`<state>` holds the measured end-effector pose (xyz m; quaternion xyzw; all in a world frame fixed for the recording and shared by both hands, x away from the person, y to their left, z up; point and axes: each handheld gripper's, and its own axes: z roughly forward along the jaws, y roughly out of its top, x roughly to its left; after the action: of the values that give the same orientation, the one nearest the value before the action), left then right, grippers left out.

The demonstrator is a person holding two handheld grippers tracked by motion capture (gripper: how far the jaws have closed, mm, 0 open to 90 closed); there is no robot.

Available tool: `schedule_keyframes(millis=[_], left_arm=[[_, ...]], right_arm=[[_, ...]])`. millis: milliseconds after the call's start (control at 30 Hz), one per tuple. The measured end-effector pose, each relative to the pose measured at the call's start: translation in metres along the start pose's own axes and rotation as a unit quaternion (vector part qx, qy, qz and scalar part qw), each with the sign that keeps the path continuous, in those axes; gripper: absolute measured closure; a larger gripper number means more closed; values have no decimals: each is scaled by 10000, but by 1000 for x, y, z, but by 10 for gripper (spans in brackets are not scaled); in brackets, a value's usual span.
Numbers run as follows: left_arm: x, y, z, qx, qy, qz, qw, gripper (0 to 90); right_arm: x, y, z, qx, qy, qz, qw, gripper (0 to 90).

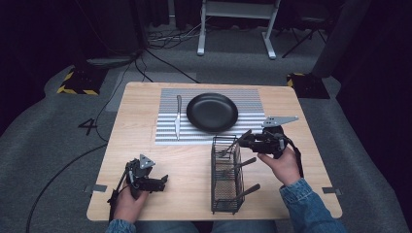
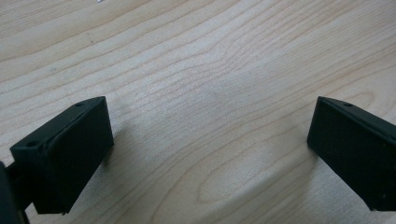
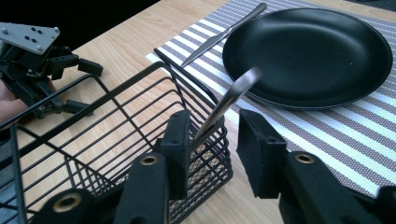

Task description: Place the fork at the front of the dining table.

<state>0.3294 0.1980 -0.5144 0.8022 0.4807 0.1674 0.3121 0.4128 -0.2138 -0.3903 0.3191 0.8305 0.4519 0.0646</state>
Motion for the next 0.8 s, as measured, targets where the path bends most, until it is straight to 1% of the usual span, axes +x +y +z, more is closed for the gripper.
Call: schedule_keyframes(millis=[33,67,100,133,167,200,333,500,567,700,800], left_arm=[[0,0,0,0,0,0,10000,4],[0,0,0,0,-1,-2,10000,4],[0,0,0,0,-1,-2,10000,4],[0,0,0,1,-1,0,10000,4],[0,0,0,1,-1,0,10000,4],[0,0,0,0,-1,-1,10000,4],[0,0,0,0,0,-1,10000,4],[0,0,0,1,0,0,10000,4],[0,0,0,1,1,1,10000,4],[0,0,0,1,0,1,10000,4],[0,0,0,1,0,1,10000,4]], right_arm=[[0,0,0,0,0,0,10000,665],[-1,1,1,-17,54,65,10000,702],[-1,1,1,-17,54,65,10000,702],[-2,1,1,-18,46,115,9999,747],[-2,1,1,-18,46,115,9999,747],[-1,2,1,-23,48,119,9999,793],[0,3,1,-16,64,156,9999,801],[4,6,0,-124,144,141,9997,837],[6,7,-1,-141,135,127,9997,852],[12,13,-4,-179,77,-24,9998,861],[14,16,-8,-205,74,-64,9997,861]])
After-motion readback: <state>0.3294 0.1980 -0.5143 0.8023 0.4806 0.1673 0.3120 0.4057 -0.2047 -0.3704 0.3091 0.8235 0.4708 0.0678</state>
